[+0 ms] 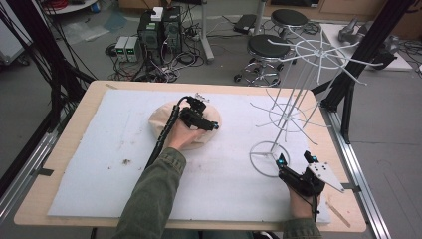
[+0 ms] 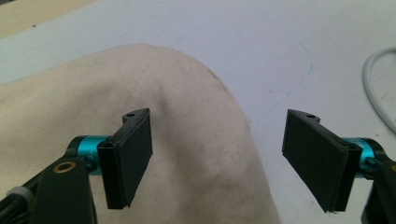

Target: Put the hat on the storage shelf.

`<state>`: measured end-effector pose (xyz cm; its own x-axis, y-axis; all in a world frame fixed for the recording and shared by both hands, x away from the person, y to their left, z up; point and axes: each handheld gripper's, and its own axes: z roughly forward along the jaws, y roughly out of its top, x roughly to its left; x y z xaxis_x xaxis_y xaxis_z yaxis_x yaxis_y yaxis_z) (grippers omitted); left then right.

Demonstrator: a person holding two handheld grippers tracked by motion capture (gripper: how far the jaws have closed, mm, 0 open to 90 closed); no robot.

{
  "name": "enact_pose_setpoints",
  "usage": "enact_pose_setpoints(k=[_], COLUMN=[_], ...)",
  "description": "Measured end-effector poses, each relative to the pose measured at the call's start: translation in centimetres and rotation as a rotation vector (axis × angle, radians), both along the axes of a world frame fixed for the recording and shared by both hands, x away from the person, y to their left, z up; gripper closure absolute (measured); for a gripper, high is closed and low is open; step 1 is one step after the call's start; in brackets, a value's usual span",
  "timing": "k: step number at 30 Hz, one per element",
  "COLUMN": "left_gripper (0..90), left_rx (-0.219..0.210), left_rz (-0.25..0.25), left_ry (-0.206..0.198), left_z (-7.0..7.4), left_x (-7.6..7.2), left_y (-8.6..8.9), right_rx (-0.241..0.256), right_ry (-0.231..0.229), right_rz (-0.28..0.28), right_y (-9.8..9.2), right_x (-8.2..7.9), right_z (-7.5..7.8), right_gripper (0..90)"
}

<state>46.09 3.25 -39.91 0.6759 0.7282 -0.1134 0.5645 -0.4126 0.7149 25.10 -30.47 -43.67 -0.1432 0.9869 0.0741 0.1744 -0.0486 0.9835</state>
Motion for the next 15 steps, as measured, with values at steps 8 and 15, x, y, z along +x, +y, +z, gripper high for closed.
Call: enact_pose_setpoints(k=[8, 15], left_gripper=[24.9, 24.9], left_rx=[0.075, 0.130], left_rz=[-0.007, -0.005], left_ry=[0.062, 0.068], left_z=[-1.0, -1.8], left_x=[0.5, 0.3], left_y=[-0.7, -1.3], right_rx=[-0.017, -0.024], right_ry=[0.013, 0.016], right_rz=[-0.003, -0.003], right_y=[0.1, 0.1], right_x=[0.1, 0.1], right_z=[0.0, -0.1], right_gripper=[12.3, 12.3])
